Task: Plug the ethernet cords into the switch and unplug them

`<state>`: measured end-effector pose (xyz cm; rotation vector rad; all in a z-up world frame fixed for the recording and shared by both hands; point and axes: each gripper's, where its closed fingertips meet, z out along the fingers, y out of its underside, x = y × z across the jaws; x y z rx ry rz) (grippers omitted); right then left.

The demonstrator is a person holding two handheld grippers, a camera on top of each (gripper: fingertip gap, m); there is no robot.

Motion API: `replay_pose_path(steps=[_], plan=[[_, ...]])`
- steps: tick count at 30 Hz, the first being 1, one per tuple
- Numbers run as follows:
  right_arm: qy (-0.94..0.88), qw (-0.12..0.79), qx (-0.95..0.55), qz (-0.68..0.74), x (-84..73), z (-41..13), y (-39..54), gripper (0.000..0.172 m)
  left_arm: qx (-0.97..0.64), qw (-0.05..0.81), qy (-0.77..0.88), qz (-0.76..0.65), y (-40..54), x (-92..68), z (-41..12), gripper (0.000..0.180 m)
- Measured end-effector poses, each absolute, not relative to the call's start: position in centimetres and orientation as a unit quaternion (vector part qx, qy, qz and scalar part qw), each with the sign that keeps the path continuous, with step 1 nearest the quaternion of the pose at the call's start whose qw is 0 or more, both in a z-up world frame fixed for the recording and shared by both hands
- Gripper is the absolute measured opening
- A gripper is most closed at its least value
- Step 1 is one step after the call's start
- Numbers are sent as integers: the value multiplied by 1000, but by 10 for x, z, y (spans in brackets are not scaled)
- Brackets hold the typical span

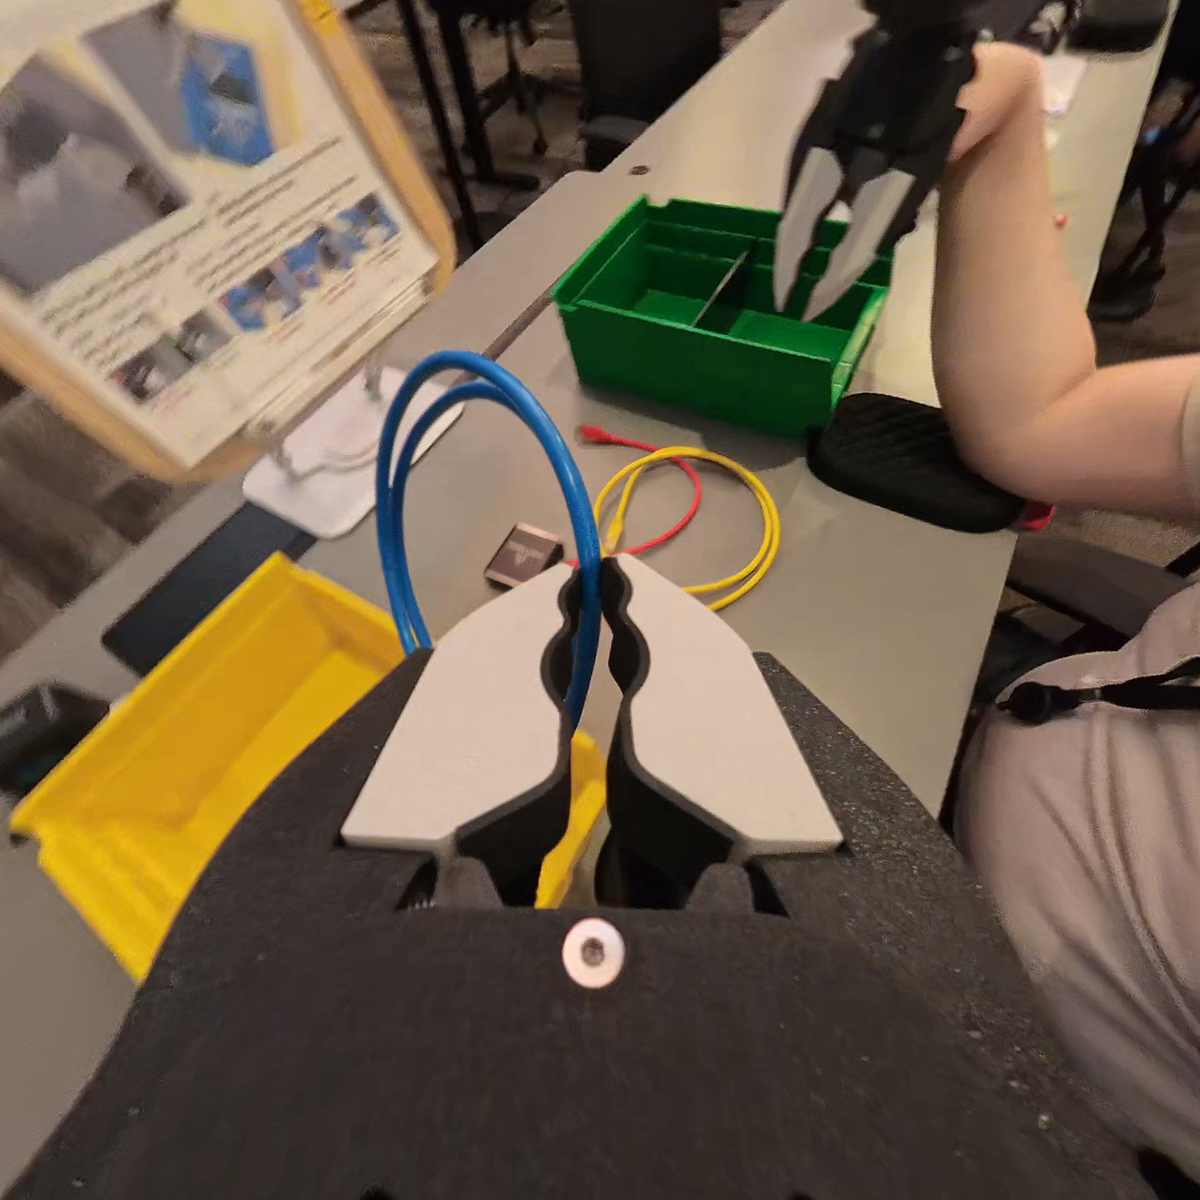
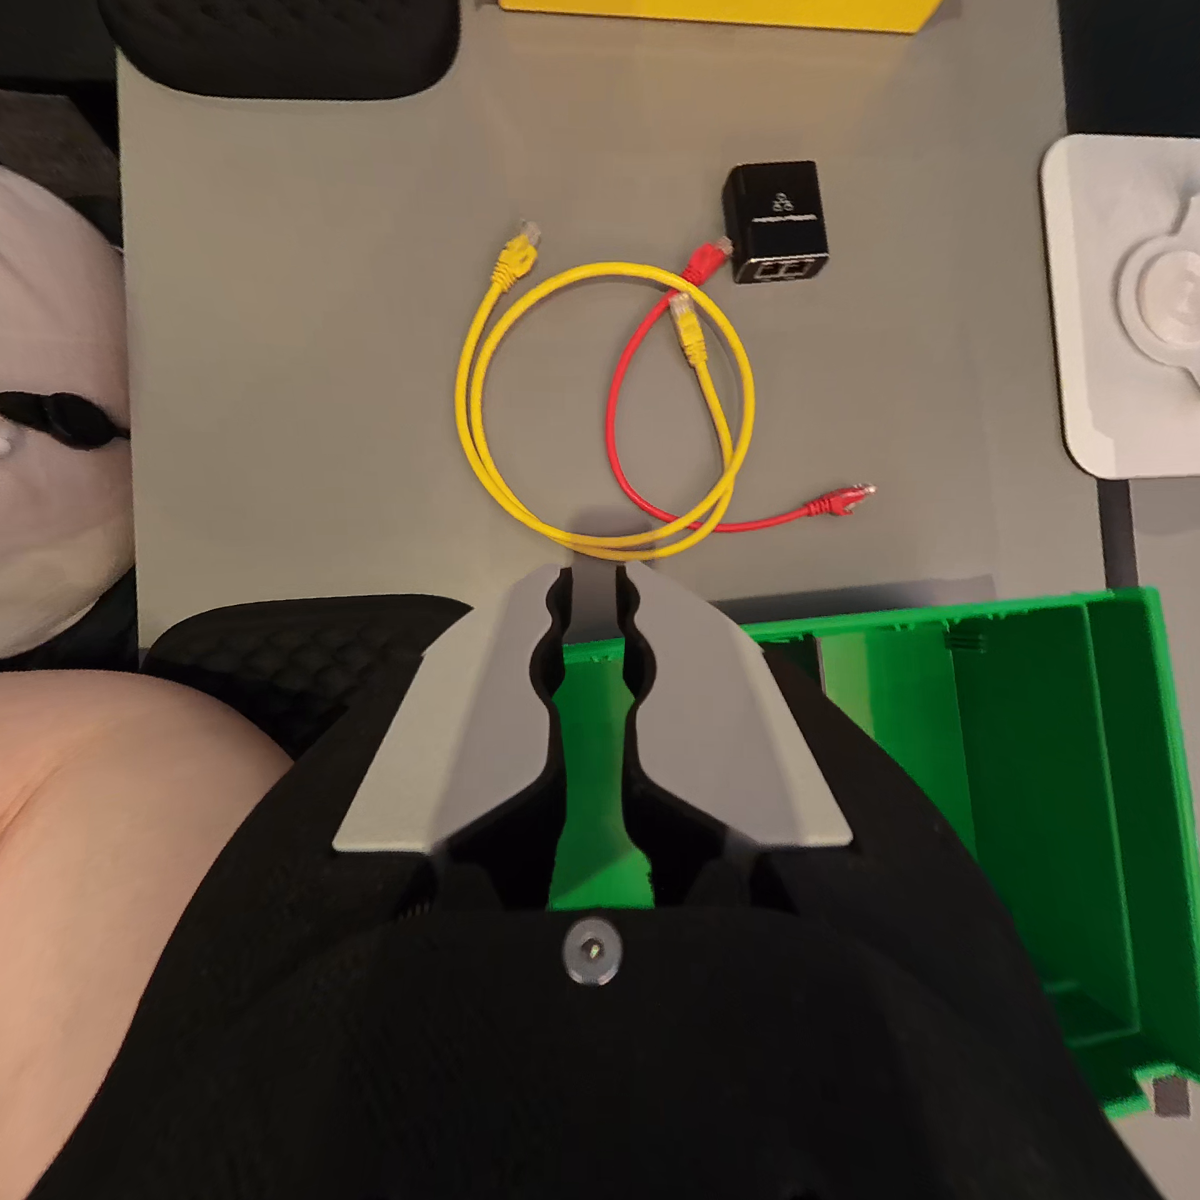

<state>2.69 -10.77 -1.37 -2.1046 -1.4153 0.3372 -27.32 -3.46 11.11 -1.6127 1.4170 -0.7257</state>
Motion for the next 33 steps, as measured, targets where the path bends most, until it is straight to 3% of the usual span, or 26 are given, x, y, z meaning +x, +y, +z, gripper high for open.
replay_pose_path(steps=[3,6,9,12,14,18,24,33], plan=[[-522,298,-790,123,33,-11,-110,14,-615,432,615,-239,-62,-212,86,5],[-514,311,-790,123,38,-6,-113,14,-610,416,653,-169,-71,-145,20,5],[-515,317,-787,123,40,-5,-116,14,-620,334,689,-170,-89,-93,-65,10],[-520,322,-781,129,40,-4,-116,14,-624,271,695,-233,-113,-68,-107,21],[-523,323,-777,135,39,-4,-115,14,-614,238,697,-283,-126,-65,-106,29],[-525,331,-771,140,39,-2,-113,14,-629,254,671,-299,-99,-73,-77,48],[-530,347,-761,138,37,4,-113,14,-634,286,715,-71,12,-108,-62,57],[-519,381,-754,130,46,16,-121,14,-631,185,753,-19,72,-118,-111,53]])
